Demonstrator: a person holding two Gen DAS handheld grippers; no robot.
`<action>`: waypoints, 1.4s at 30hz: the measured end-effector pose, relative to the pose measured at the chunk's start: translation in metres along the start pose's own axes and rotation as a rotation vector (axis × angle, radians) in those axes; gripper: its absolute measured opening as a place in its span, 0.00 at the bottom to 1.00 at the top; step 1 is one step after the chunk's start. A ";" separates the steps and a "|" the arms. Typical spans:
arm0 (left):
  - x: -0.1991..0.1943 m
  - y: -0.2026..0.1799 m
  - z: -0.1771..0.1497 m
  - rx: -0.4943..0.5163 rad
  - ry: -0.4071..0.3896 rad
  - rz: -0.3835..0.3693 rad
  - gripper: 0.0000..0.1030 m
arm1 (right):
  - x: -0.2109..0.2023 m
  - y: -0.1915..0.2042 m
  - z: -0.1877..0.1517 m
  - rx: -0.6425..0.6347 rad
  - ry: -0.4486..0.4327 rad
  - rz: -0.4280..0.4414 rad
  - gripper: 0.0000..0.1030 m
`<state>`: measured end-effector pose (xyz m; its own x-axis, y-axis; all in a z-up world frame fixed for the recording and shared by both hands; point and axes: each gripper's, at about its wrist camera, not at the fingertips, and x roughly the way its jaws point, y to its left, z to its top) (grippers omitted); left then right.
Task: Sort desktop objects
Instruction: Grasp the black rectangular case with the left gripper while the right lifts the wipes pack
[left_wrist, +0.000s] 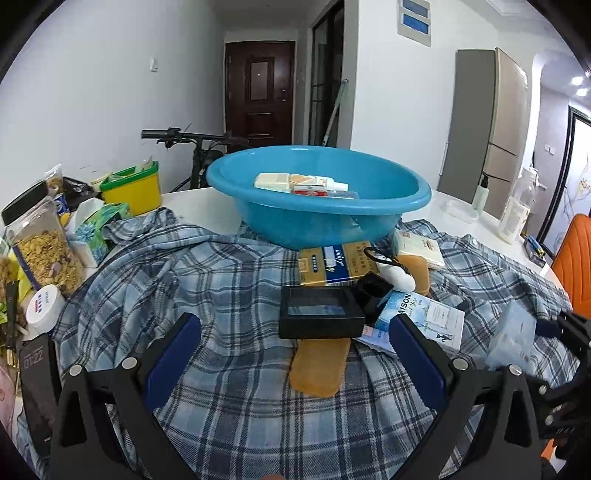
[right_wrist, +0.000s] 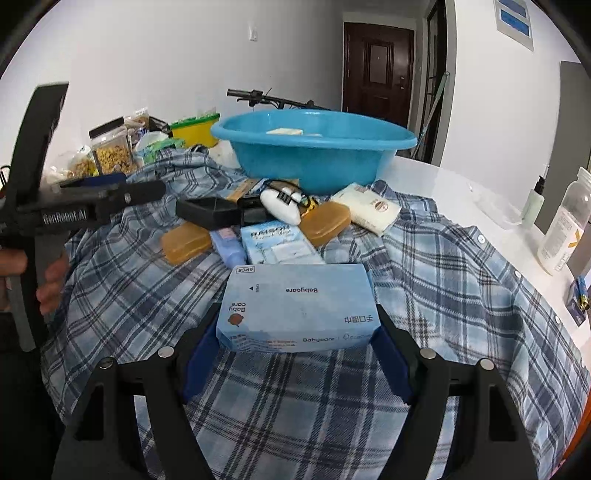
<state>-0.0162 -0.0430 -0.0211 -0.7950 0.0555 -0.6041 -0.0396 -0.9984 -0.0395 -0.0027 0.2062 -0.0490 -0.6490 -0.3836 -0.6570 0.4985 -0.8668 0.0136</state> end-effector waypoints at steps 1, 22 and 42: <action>0.005 -0.003 0.001 0.003 0.005 -0.016 1.00 | 0.000 -0.003 0.001 0.004 -0.008 0.005 0.73; 0.085 -0.012 -0.005 -0.046 0.199 -0.025 0.70 | 0.006 -0.029 -0.008 0.055 -0.002 0.099 0.73; 0.033 -0.009 0.001 -0.043 0.063 -0.043 0.70 | -0.004 -0.018 0.018 0.017 -0.043 0.044 0.73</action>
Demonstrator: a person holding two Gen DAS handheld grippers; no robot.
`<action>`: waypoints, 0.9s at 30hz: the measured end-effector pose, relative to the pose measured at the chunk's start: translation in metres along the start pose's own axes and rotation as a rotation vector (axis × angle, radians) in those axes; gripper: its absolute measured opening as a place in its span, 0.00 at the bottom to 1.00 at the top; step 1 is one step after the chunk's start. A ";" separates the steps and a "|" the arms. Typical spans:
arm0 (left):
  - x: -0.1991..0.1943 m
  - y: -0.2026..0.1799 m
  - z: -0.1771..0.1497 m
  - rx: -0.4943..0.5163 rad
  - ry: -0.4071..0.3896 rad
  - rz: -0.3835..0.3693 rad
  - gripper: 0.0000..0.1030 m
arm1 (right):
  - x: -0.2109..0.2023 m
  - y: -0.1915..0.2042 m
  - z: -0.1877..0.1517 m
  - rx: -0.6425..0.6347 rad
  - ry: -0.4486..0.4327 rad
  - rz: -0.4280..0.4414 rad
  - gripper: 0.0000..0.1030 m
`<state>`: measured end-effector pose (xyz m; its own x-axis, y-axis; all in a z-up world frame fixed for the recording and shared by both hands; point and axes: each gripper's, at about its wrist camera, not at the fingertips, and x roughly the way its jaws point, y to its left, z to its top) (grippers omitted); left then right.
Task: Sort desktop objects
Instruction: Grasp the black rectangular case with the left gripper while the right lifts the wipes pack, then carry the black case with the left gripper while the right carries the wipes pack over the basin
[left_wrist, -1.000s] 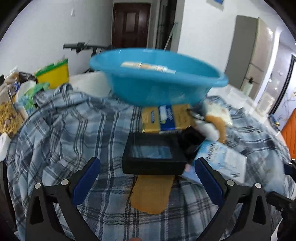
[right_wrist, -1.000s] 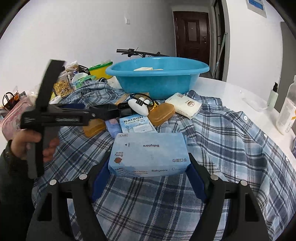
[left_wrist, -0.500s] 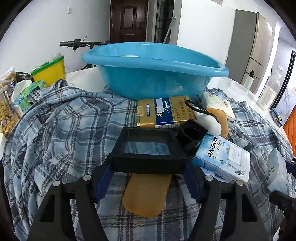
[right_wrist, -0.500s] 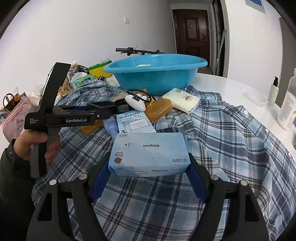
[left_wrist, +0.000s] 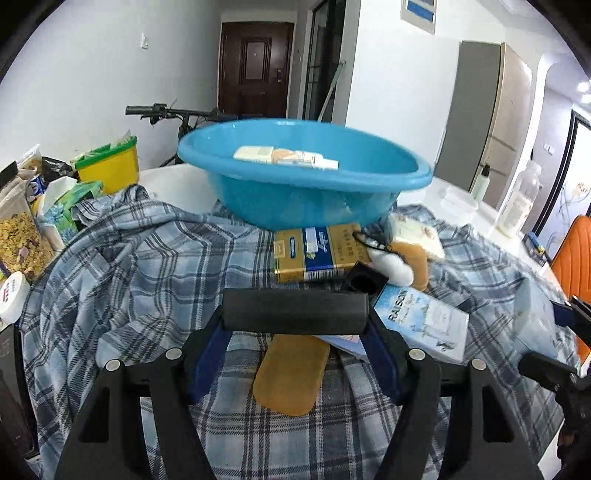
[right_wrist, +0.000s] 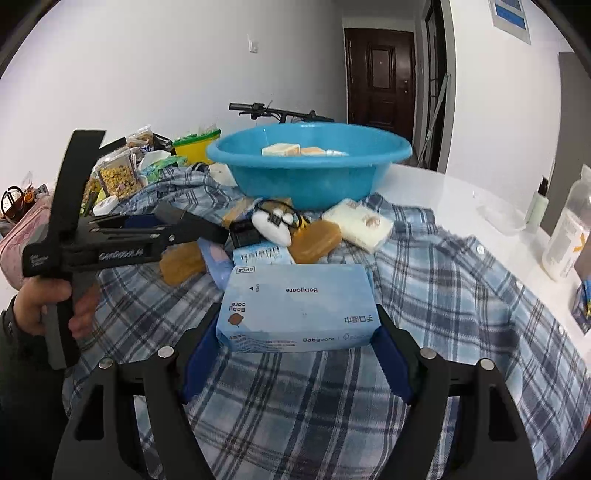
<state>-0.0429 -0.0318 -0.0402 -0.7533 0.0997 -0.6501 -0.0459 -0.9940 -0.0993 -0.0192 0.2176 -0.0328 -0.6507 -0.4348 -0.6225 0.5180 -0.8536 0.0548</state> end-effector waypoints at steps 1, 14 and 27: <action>-0.003 0.000 0.001 -0.002 -0.008 -0.004 0.70 | 0.000 0.000 0.005 0.002 -0.008 0.002 0.73; -0.036 0.018 0.006 -0.058 -0.089 -0.013 0.61 | 0.033 0.015 0.084 -0.056 -0.155 0.021 0.73; 0.003 0.014 -0.010 0.024 0.070 0.049 0.91 | 0.076 -0.006 0.089 -0.004 -0.171 0.066 0.73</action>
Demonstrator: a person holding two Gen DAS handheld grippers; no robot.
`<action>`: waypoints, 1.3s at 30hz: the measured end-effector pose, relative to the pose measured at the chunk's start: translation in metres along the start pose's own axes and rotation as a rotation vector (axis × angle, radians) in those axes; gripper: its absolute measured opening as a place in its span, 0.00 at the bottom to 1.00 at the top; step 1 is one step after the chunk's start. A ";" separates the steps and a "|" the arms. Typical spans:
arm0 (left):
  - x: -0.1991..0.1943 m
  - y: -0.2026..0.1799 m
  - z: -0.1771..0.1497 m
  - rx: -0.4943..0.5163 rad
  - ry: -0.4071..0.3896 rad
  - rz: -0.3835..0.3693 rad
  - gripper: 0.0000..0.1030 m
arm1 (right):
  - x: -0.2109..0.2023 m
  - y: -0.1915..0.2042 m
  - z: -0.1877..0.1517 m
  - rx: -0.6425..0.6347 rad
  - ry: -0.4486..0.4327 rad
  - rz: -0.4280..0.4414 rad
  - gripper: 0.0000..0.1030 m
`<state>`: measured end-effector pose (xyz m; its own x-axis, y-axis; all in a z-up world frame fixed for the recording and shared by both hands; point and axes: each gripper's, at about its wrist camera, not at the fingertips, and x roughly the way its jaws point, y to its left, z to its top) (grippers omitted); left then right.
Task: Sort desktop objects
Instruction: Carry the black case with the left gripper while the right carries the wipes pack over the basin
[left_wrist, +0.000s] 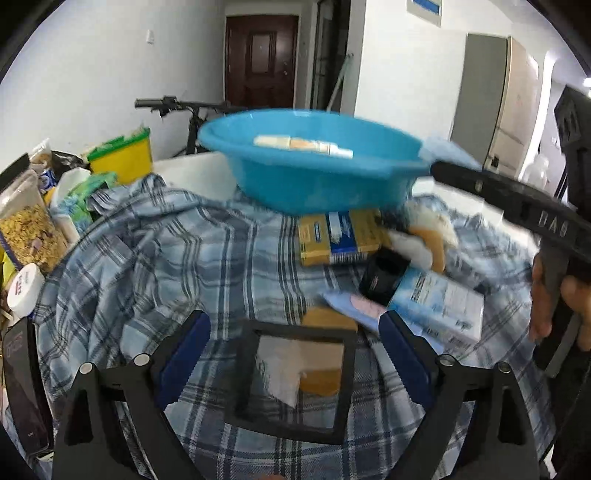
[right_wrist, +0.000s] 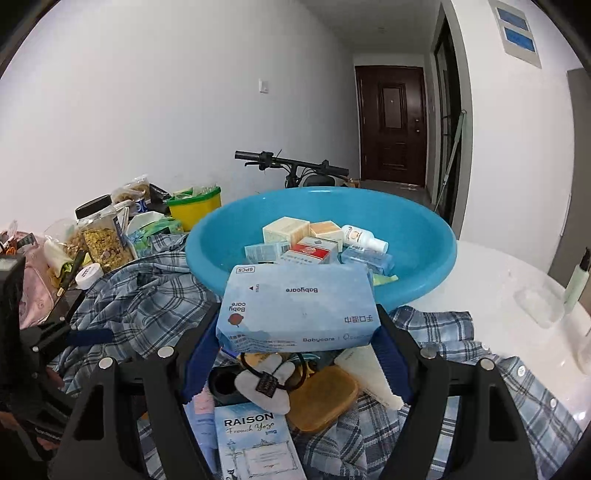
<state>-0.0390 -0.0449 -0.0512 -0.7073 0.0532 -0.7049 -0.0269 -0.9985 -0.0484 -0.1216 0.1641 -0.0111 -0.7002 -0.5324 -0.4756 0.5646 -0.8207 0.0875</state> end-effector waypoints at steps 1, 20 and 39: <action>0.004 -0.002 -0.002 0.009 0.016 0.008 0.91 | 0.000 -0.002 -0.001 0.009 -0.004 0.008 0.73; 0.004 -0.008 -0.002 0.029 -0.006 0.030 0.73 | -0.001 -0.003 -0.008 -0.013 -0.048 -0.045 0.73; -0.038 -0.050 0.047 0.067 -0.128 0.041 0.72 | -0.014 -0.010 -0.006 0.020 -0.087 -0.026 0.74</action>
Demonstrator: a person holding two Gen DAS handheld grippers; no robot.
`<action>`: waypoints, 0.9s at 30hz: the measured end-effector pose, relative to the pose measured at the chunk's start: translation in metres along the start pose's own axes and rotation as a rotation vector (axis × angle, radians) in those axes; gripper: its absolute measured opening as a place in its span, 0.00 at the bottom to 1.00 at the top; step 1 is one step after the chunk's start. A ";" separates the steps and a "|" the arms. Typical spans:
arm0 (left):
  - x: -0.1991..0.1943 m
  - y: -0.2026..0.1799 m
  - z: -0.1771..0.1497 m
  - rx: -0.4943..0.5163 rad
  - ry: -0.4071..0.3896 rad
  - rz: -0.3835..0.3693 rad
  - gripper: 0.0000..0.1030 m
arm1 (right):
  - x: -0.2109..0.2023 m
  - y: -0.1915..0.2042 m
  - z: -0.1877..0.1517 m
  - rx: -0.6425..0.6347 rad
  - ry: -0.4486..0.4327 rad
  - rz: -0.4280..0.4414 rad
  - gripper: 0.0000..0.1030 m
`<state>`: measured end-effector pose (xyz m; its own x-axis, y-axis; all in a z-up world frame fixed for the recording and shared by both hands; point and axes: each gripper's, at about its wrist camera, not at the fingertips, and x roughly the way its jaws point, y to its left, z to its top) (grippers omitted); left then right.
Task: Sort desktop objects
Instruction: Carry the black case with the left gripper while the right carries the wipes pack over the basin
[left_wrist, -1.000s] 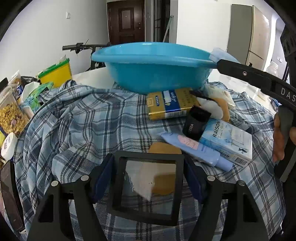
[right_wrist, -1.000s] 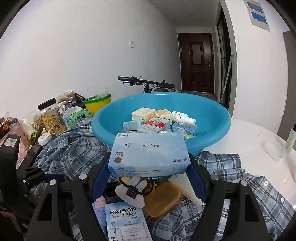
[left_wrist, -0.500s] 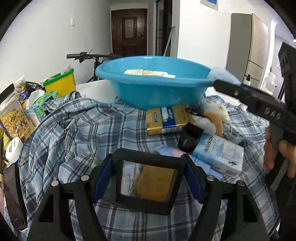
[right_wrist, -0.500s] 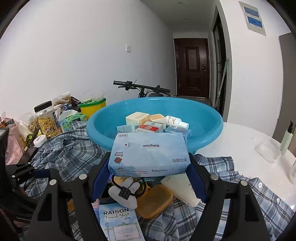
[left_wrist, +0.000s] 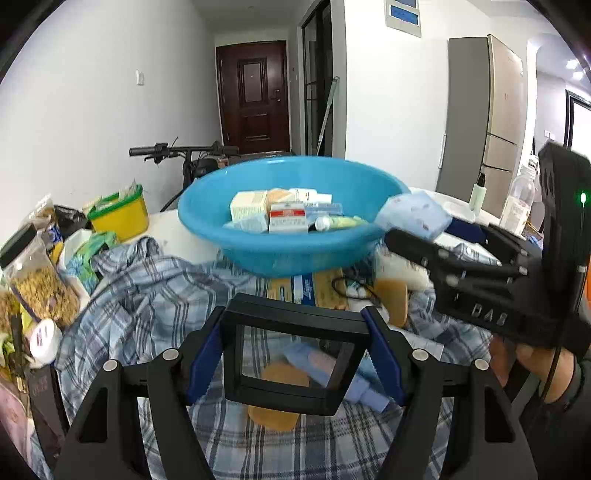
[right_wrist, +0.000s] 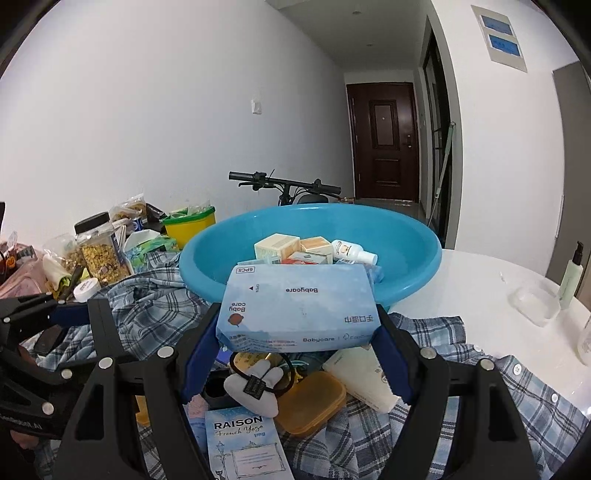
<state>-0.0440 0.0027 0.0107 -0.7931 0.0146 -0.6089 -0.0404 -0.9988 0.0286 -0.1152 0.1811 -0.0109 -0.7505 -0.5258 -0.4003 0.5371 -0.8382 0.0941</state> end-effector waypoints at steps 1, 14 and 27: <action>-0.001 -0.001 0.006 0.003 -0.004 0.001 0.72 | 0.000 -0.001 0.000 0.003 0.001 -0.003 0.74; 0.012 0.002 0.079 0.001 -0.063 0.030 0.72 | 0.001 -0.006 0.001 0.023 0.009 -0.009 0.74; 0.085 0.034 0.122 -0.091 -0.057 0.061 0.72 | 0.002 -0.006 0.001 0.021 0.019 -0.022 0.74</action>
<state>-0.1872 -0.0247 0.0565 -0.8255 -0.0465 -0.5624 0.0626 -0.9980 -0.0093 -0.1201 0.1853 -0.0111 -0.7542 -0.5047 -0.4200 0.5125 -0.8524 0.1039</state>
